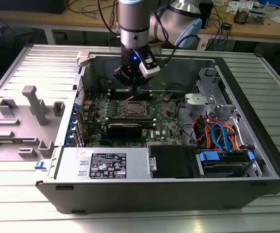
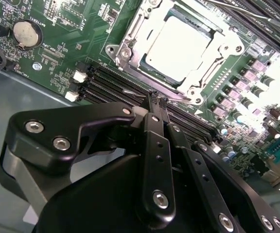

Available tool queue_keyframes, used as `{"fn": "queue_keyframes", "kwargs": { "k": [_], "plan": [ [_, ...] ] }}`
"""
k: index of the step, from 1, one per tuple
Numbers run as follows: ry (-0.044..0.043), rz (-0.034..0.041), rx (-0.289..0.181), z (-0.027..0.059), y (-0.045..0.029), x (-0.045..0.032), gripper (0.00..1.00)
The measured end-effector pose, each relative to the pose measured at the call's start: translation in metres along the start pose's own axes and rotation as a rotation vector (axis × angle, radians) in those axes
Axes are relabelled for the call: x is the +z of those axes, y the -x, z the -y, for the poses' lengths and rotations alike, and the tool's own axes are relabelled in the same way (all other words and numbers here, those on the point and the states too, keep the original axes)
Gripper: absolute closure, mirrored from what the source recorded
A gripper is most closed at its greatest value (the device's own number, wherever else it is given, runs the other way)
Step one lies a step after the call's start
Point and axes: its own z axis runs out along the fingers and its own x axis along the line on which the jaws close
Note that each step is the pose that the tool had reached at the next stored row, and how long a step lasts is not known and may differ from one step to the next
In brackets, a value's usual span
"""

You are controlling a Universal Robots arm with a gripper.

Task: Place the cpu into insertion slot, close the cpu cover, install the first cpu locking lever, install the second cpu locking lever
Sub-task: 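Install the first cpu locking lever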

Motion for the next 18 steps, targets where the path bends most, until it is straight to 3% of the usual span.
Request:
{"fn": "queue_keyframes", "kwargs": {
  "k": [10, 18],
  "plan": [
    [0.0001, 0.0001, 0.000, -0.0007, 0.0110, 0.0060, 0.89],
    [-0.0016, -0.0009, 0.000, -0.0006, 0.0157, 0.0117, 0.89]
  ]
}}
